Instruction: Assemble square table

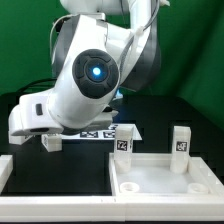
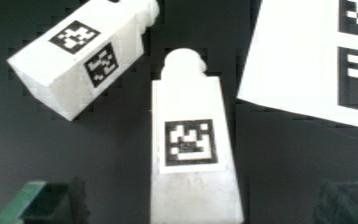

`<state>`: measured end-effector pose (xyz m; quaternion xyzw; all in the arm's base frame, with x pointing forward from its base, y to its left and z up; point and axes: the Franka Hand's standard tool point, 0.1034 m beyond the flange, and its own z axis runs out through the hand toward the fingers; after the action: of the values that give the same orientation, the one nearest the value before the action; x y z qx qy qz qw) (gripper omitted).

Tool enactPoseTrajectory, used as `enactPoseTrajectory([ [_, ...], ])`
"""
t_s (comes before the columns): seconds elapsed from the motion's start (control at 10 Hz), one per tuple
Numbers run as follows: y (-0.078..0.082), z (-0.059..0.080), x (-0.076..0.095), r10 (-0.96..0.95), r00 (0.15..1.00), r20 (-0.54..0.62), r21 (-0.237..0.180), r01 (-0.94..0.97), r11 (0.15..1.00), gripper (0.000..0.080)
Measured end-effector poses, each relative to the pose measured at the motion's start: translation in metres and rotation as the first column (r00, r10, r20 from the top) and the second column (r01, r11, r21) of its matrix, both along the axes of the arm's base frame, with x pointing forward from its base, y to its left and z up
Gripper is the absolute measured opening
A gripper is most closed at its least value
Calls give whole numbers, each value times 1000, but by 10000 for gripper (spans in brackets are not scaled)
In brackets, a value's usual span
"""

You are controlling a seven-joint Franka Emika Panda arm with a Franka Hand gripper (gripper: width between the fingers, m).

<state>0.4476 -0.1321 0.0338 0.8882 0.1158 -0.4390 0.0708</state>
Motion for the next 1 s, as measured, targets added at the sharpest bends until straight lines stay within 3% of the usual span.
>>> enactPoseTrajectory([
  [0.2,0,-1,-1,0,1000,-4,0,0,1000,649],
  [0.6,-5,-22,-22,-23,998,-53,4,23,1000,649],
  [0.9,-4,-23,-23,-26,998,-56,6,26,1000,638],
  [1.0,-3,-23,-23,-26,998,-56,6,26,1000,505],
])
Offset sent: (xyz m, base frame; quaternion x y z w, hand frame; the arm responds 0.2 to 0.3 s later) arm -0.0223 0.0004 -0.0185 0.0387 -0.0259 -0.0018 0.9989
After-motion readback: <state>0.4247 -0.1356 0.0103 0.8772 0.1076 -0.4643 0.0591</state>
